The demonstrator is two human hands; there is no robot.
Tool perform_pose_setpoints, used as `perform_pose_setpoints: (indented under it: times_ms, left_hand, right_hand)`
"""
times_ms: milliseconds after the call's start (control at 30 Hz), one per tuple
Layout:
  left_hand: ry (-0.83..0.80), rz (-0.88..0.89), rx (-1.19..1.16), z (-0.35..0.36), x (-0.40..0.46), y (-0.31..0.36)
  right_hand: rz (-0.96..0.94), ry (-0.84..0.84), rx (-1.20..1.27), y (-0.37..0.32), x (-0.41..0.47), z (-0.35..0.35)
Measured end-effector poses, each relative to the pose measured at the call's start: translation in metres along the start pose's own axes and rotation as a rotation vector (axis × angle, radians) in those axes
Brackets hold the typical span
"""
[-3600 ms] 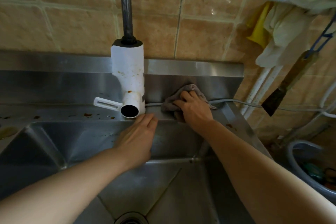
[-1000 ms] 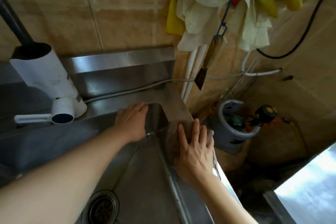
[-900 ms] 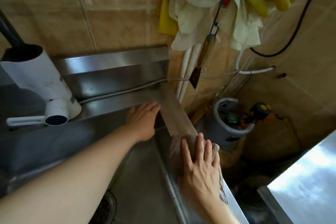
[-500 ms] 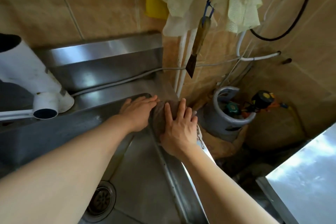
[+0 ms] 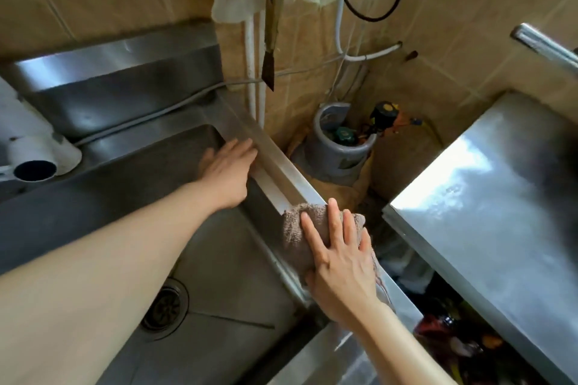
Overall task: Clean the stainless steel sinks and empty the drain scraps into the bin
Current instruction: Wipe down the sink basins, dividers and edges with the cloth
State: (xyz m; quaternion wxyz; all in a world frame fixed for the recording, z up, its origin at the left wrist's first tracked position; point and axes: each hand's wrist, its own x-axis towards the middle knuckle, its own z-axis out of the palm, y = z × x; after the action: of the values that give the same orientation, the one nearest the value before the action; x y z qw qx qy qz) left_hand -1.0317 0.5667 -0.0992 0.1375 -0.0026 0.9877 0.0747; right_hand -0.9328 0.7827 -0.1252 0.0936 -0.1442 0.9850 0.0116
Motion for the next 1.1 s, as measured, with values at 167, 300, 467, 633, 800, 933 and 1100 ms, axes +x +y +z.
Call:
perform_pose_setpoints:
  times_ms: [167, 300, 467, 633, 800, 933, 1100]
  left_hand:
    - [-0.011, 0.137, -0.088, 0.033, -0.062, 0.048]
    - [-0.025, 0.146, -0.104, 0.036, -0.069, 0.049]
    - [-0.043, 0.169, -0.073, 0.031, -0.064, 0.041]
    - [-0.036, 0.177, -0.034, 0.033, -0.063, 0.037]
    - [-0.059, 0.129, 0.04, 0.029, -0.064, 0.045]
    - [-0.083, 0.103, 0.159, 0.023, -0.073, 0.062]
    - [-0.081, 0.093, 0.136, 0.029, -0.11, 0.084]
  right_hand:
    - [0.115, -0.149, 0.075, 0.017, -0.054, -0.005]
    - [0.17, -0.14, 0.081, 0.004, -0.053, -0.003]
    - [0.12, -0.062, 0.035, -0.007, -0.008, -0.002]
    - [-0.016, -0.052, 0.012, -0.004, 0.018, -0.013]
    - [-0.026, -0.121, 0.039, 0.014, -0.013, -0.01]
    - [0.002, -0.214, 0.071, 0.03, -0.05, -0.008]
    - [0.019, -0.27, 0.135, 0.047, -0.086, -0.009]
